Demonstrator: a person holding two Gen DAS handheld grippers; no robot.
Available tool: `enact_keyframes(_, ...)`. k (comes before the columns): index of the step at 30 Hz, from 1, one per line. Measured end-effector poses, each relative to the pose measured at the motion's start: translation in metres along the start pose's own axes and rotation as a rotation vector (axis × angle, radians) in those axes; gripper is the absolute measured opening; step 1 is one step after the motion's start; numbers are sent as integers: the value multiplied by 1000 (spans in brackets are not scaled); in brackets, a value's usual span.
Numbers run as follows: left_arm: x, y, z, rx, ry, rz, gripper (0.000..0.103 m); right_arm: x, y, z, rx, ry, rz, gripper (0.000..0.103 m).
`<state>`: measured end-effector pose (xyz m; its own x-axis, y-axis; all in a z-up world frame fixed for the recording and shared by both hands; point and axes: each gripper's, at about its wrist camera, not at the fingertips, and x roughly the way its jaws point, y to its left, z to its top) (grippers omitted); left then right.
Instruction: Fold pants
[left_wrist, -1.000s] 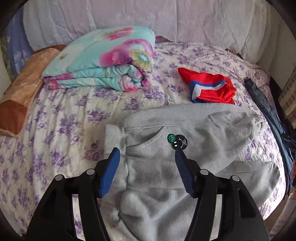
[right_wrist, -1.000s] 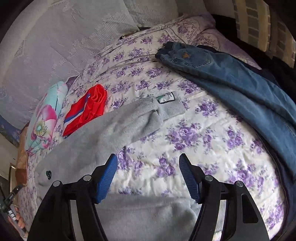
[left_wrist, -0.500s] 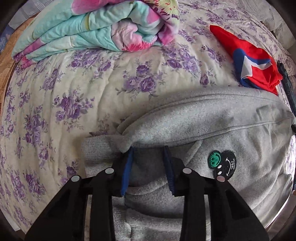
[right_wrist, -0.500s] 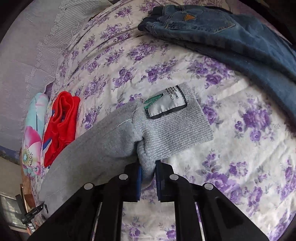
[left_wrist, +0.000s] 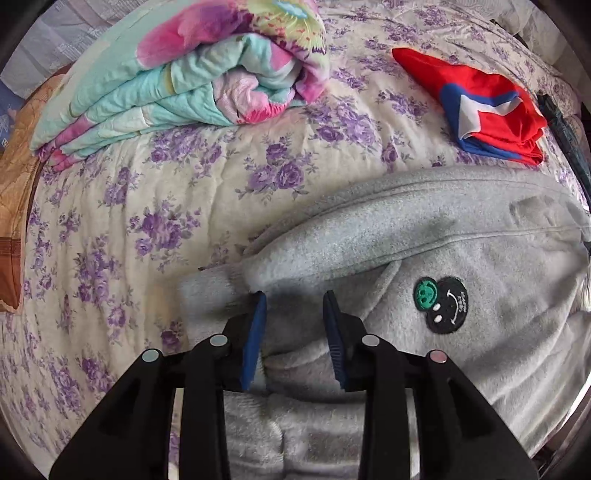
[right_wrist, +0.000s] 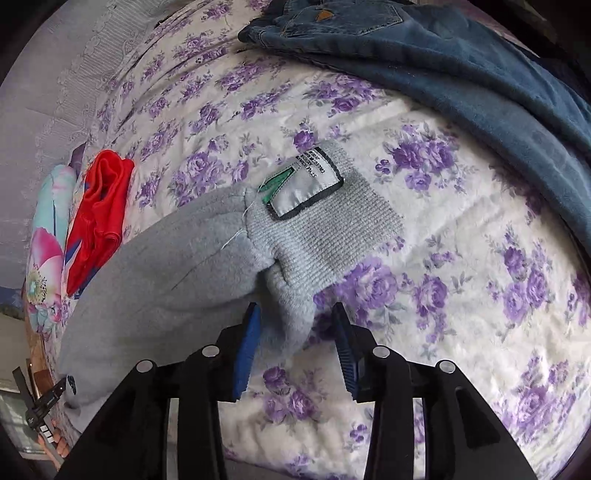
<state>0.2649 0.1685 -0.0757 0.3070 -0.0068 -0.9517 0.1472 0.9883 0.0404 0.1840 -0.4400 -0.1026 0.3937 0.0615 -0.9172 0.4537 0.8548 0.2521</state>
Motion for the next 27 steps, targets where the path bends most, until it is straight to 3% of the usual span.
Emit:
enact_keyframes(1,-14,7,-3,2,-35,18,55,-15,6,-8,-38,-41,-39,43)
enact_keyframes(3,-41,24,-6,-2,-113,57,76,-44,16,-27,-99,-118,-42,52)
enact_keyframes(6,-63,37,8,31,-159,53,78,-72,37,-58,-175,-147,72,56)
enact_keyframes(9,-62,33,30,140,-140,-32,91,-84,60,-90,-245,-141,145,56)
enact_keyframes(10,-56,27,42,175,-135,-53,91,-86,67,-99,-269,-141,155,56)
enact_keyframes(15,-15,7,69,258,-43,-123,91,-113,83,-139,-357,-142,143,56)
enact_keyframes(21,24,-5,63,322,46,-215,91,-109,127,-134,-475,-132,126,59)
enact_keyframes(22,31,-6,62,322,57,-215,88,-104,143,-128,-517,-127,144,59)
enact_keyframes(23,38,-5,61,316,69,-219,78,-97,162,-122,-567,-121,177,60)
enact_keyframes(24,46,-5,60,317,96,-237,34,-90,183,-114,-626,-107,225,60)
enact_keyframes(26,45,-2,59,298,80,-279,24,-70,231,-98,-758,-40,332,64)
enact_keyframes(27,40,-1,57,310,55,-293,11,-60,257,-93,-825,-8,364,66)
